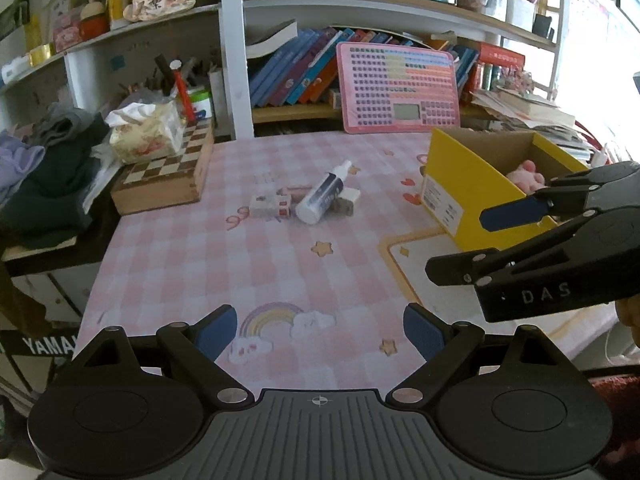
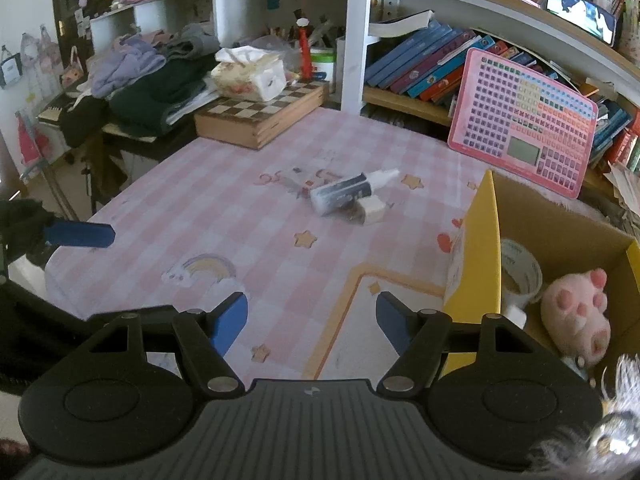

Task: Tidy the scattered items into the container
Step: 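Reach the left tool to the white spray bottle while the right tool approaches the white plug cube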

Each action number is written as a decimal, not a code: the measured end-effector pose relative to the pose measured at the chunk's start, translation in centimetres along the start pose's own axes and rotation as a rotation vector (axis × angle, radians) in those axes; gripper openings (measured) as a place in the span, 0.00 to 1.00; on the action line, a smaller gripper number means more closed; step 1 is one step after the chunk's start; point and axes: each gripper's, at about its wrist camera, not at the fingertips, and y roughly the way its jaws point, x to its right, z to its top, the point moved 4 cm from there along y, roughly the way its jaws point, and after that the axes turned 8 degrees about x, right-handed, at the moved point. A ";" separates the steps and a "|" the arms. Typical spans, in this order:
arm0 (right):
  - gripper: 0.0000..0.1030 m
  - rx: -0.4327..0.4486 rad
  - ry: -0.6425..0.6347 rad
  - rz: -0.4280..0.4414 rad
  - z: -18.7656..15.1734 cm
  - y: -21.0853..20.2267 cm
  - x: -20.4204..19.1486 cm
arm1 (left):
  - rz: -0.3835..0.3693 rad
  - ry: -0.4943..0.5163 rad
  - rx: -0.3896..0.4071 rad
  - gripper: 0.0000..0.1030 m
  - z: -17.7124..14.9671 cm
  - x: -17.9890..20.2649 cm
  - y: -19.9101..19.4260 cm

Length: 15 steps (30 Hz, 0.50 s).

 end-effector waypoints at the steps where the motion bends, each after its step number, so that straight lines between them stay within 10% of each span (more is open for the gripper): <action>1: 0.67 0.004 0.004 -0.001 0.4 0.4 0.3 | 0.000 -0.001 0.001 0.90 0.2 0.0 0.4; 15: 0.65 -0.054 0.104 0.029 4.3 7.2 4.1 | -0.008 0.022 -0.011 0.89 3.1 -0.2 7.4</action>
